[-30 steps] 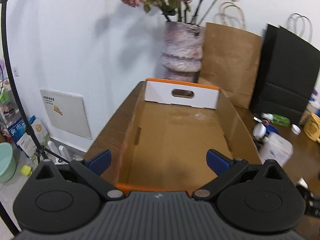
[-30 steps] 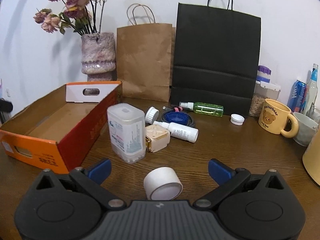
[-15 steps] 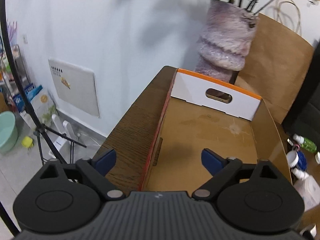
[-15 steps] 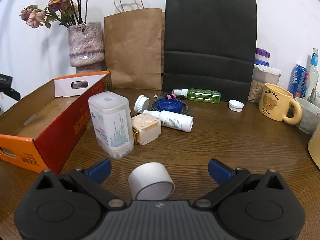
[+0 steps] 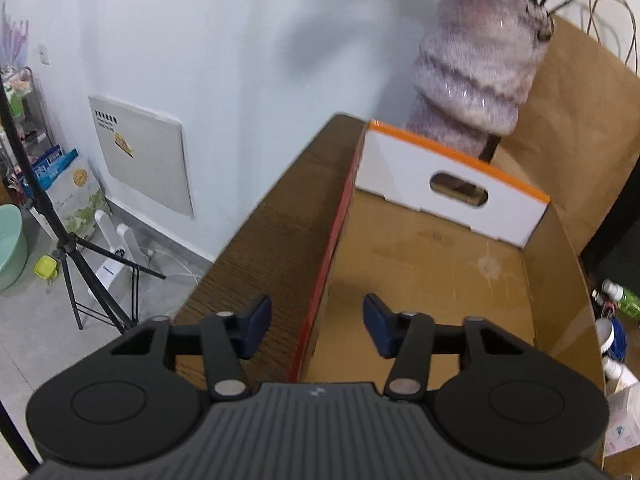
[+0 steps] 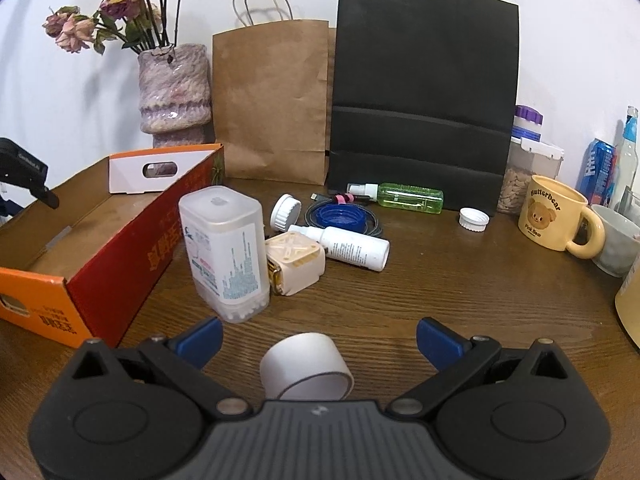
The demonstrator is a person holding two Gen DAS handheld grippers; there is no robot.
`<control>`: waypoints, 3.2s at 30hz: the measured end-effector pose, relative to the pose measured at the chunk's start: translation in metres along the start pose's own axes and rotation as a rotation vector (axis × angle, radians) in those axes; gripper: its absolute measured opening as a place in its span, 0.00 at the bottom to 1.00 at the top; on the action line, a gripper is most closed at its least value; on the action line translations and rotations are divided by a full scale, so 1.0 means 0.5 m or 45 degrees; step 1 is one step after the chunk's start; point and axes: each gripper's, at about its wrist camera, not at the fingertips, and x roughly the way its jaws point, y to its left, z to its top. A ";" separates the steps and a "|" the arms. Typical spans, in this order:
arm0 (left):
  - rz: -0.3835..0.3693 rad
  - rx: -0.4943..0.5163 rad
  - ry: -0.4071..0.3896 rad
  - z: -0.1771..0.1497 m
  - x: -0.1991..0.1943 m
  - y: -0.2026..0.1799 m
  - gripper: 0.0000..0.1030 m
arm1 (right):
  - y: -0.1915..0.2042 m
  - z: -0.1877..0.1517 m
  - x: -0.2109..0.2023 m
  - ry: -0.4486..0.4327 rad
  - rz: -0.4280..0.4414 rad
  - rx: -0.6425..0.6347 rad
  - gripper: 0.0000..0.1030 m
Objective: Organize rigid objects
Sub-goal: 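Move the left tool to the orange box rim while the right tool approaches the white tape roll, then close the right gripper on the white tape roll and lift it, then carry the tape roll into the orange box and open the right gripper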
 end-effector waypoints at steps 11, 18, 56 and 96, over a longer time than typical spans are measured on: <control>0.036 -0.002 0.025 -0.022 0.012 0.010 0.11 | -0.003 -0.008 0.002 0.020 -0.011 -0.004 1.00; 0.047 0.007 0.009 -0.024 0.012 0.006 0.11 | -0.001 -0.011 0.008 0.035 -0.022 -0.023 0.99; 0.038 0.096 -0.051 -0.033 0.000 -0.006 0.10 | 0.071 0.104 -0.045 -0.225 0.087 -0.069 0.44; 0.042 0.131 -0.079 -0.036 -0.006 -0.016 0.10 | 0.332 0.269 0.215 -0.001 0.372 -0.241 0.83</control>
